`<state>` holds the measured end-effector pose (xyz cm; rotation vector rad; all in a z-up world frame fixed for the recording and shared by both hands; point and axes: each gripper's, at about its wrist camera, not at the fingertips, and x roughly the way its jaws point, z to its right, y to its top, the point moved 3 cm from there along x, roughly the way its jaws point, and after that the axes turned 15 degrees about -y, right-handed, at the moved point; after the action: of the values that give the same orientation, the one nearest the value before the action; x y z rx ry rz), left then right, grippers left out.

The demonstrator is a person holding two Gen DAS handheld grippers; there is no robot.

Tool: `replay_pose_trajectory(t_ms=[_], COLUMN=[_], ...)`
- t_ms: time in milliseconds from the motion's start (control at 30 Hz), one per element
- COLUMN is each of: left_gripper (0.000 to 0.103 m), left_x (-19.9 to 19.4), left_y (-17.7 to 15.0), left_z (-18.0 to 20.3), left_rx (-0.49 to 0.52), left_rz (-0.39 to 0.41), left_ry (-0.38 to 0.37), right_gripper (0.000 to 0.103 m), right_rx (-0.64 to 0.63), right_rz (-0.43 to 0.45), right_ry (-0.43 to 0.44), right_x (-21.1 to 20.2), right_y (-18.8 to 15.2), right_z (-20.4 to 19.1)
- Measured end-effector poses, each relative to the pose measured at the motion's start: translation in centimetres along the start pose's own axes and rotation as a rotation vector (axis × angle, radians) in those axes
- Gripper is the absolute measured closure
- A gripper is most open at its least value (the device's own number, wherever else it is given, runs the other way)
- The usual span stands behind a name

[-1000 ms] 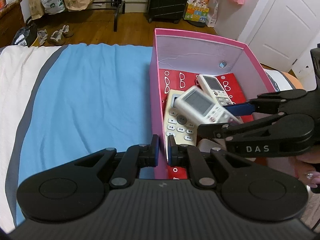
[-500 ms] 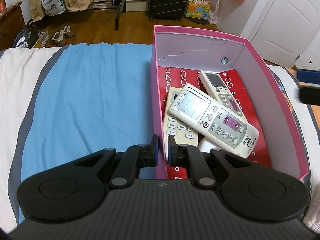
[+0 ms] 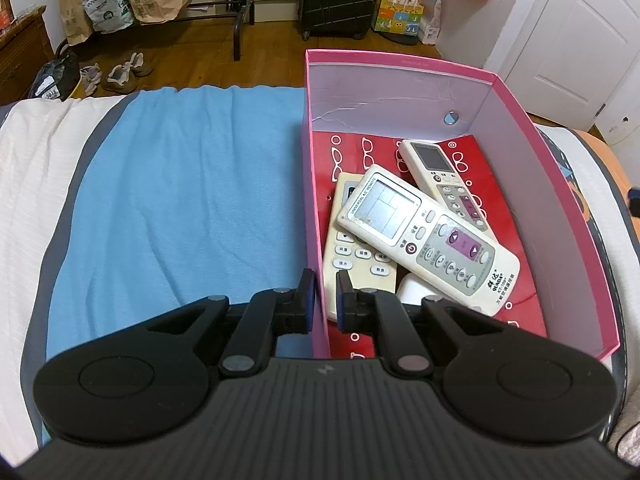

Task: Organize rigid objects
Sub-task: 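Move the open right gripper to the silver keys on the bed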

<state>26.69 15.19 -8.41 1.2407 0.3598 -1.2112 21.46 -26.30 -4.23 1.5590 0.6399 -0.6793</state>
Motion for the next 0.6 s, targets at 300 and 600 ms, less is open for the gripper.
replay_pose_trajectory(t_ms=[300, 600], left_gripper=[0.093, 0.093], left_x=[0.2, 0.5], left_y=[-0.2, -0.1], left_z=[-0.1, -0.1], left_rx=[0.002, 0.0], left_rz=[-0.009, -0.011], left_ry=[0.007, 0.011], right_gripper=[0.03, 0.047], right_rx=[0.224, 0.225], right_rz=[-0.221, -0.235], right_ry=[-0.097, -0.189], right_x=[6.2, 10.5], right_y=[-1.9, -3.2], right_z=[4.0, 2.6])
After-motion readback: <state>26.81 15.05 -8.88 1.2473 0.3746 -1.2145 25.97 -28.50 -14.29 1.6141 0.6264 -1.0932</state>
